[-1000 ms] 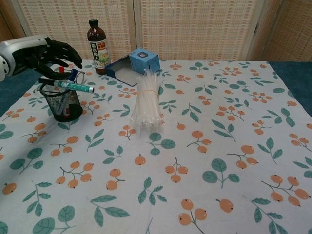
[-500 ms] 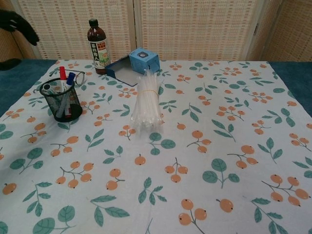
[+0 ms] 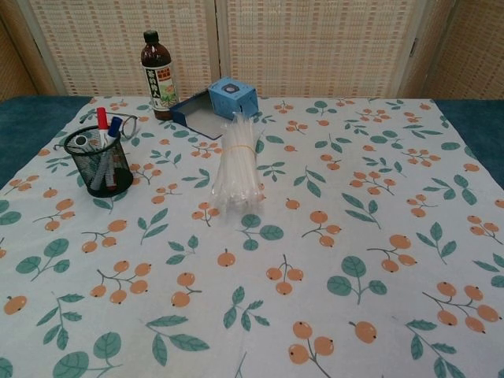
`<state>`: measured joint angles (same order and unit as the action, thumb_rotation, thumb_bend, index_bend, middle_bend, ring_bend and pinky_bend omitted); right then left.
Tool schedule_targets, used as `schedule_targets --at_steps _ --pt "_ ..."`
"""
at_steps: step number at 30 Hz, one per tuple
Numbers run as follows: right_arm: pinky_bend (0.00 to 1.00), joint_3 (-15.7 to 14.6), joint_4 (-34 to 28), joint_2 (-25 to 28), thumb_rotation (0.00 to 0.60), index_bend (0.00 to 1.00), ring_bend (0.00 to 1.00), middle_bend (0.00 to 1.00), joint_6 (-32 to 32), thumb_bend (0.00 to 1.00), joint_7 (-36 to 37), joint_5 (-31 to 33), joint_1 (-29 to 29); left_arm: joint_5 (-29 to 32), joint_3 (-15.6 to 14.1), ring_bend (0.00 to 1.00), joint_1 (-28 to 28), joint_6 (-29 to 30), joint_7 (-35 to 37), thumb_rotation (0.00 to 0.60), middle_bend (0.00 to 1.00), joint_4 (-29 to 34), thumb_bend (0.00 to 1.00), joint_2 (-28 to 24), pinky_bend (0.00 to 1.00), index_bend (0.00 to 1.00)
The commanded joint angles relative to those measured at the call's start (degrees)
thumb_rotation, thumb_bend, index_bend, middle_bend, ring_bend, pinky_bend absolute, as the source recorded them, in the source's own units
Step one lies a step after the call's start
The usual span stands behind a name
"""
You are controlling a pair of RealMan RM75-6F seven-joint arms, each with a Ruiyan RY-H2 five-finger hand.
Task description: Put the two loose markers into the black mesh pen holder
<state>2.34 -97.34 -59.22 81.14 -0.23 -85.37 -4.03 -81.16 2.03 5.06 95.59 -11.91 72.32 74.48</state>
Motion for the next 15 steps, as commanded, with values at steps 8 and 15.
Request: schedule_targets --at_steps 8,15 --pt "0.00 0.01 -0.71 -0.78 0.600 0.21 0.18 0.11 -0.44 0.00 -2.16 0.62 -0.37 1.64 0.65 0.07 -1.11 -4.20 3.51 0.600 0.18 -2.13 0.35 0.99 0.13 0.27" --pt "0.00 0.00 -0.88 -1.02 0.600 0.21 0.18 0.11 -1.65 0.00 -3.18 1.35 -0.92 1.76 0.87 0.07 -1.31 -5.12 3.19 0.600 0.17 -1.95 0.35 0.29 0.13 0.27"
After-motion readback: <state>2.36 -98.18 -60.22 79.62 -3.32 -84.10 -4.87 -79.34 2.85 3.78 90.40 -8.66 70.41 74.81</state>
